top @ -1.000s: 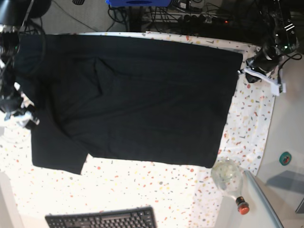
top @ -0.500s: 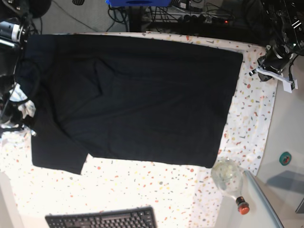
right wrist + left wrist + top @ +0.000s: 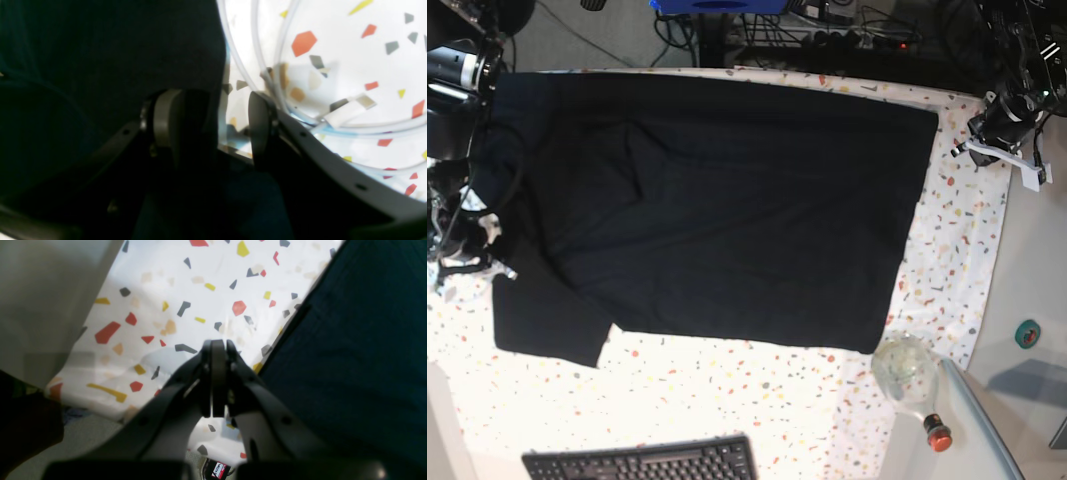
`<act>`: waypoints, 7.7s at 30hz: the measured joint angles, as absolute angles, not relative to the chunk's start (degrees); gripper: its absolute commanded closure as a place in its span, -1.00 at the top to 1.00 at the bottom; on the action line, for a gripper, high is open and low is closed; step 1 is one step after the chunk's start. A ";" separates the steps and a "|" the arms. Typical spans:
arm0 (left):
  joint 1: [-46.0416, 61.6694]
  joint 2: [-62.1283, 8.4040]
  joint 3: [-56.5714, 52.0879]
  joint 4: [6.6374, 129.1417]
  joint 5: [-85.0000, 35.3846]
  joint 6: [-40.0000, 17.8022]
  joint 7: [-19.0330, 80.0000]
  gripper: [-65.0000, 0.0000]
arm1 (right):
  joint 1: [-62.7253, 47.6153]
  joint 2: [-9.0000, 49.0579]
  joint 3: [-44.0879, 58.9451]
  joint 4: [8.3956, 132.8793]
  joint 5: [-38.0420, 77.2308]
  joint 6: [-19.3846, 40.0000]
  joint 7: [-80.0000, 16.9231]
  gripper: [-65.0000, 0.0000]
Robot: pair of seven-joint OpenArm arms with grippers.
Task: Layout the t-shirt on the table in an organized manner, then fold the t-shirt properly
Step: 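Hold the shirt's corners with both grippers and smooth it flat, then move the left gripper down the shirt's side and grasp the edge, then grasp the shirt's side edges with both grippers near the hem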
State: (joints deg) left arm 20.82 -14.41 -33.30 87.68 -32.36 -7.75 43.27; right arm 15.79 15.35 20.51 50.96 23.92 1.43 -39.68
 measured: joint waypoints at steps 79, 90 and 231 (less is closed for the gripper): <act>-19.84 -15.42 -4.54 44.40 -32.58 -7.55 40.45 -1.00 | 9.93 11.86 21.04 70.06 23.97 1.37 -45.32 -1.00; -14.90 -15.66 -6.76 53.01 -32.49 -7.46 43.22 -1.00 | 9.93 11.92 21.06 70.06 23.86 1.39 -45.39 -1.00; -27.24 -16.64 -11.07 55.46 -23.97 -12.71 52.75 -1.00 | 22.35 21.30 -9.13 31.22 23.73 15.03 9.43 -1.00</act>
